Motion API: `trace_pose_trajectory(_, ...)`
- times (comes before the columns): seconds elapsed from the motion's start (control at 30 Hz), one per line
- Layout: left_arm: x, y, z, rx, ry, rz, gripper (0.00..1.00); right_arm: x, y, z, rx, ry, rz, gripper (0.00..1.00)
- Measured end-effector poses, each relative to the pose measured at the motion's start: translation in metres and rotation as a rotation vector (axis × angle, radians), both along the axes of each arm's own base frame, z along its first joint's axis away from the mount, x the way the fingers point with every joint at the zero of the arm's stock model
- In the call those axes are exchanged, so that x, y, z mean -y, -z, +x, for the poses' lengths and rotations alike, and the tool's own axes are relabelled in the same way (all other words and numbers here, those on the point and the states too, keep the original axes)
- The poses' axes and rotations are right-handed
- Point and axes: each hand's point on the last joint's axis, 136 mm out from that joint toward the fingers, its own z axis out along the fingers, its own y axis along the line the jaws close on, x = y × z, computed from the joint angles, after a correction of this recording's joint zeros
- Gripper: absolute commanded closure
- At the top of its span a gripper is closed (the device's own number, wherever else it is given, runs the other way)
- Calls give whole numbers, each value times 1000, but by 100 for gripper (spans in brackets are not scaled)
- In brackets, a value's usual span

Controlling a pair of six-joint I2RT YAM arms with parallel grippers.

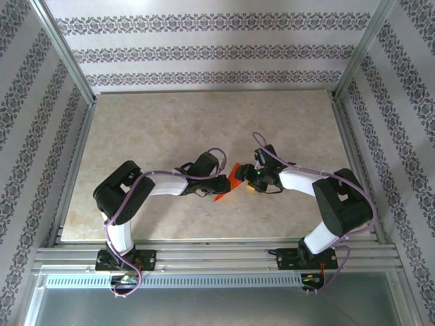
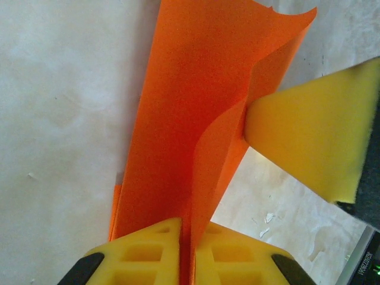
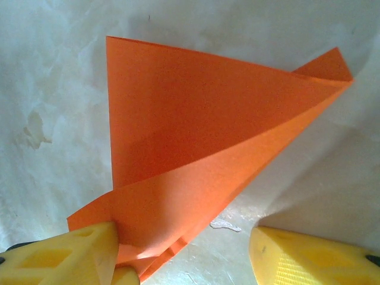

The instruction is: Fold a paper plane with a square sheet of paper (pick it up from the middle)

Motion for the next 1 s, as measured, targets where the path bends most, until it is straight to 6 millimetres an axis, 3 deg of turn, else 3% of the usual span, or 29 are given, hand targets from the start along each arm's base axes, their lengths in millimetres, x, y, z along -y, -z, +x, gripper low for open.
trace_pose_trajectory(0.53, -4, 3, -5, -22, 16, 12, 76, -1, 8, 1, -79, 9, -89, 28)
trace_pose_trajectory(1.0, -6, 2, -7, 0, 56, 38, 79, 0, 11, 1, -102, 9, -117, 29)
